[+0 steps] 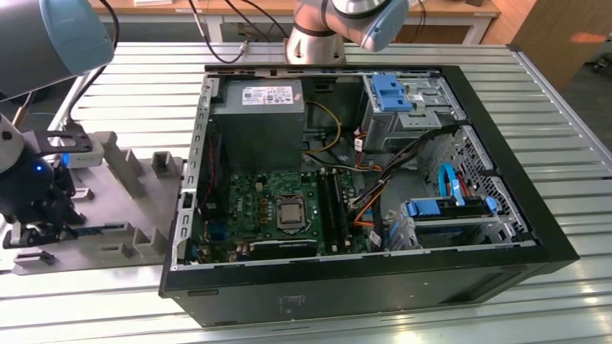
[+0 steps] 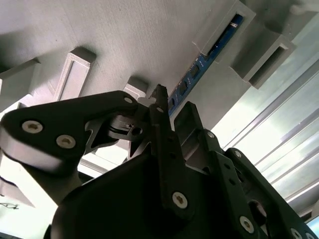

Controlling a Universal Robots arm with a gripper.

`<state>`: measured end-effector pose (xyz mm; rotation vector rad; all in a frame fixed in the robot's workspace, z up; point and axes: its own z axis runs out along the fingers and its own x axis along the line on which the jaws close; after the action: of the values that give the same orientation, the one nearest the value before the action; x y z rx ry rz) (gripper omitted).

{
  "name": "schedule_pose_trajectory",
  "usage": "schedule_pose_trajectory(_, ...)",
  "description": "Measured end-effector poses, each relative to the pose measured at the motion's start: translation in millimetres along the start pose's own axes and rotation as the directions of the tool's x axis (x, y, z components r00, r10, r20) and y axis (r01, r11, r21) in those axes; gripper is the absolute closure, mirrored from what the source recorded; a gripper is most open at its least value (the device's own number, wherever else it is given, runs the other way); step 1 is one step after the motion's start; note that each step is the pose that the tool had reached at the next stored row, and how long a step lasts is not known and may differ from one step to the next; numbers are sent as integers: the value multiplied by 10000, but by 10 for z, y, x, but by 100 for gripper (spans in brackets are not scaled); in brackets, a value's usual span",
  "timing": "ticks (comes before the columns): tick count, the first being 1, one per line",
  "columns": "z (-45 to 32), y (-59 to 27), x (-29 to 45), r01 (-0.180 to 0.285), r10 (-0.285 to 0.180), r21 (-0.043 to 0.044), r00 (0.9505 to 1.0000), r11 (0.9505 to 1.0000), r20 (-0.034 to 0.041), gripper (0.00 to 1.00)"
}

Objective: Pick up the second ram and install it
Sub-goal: 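Pick up the second ram and move it above second insertion slot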

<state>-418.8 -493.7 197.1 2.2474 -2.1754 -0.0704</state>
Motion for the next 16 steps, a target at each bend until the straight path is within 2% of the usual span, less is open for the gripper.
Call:
schedule_pose_trajectory(7,-9,1,0,0,0,-1,10000,10000,0,67)
schedule_pose_trajectory(9,-9,1,0,0,0,0,10000,10000,0,68)
schedule_pose_trajectory(10,-9,1,0,0,0,0,10000,10000,0,75)
schedule_pose_trajectory(16,-11,-4,-1,-1,1,-1,10000,10000,0,75)
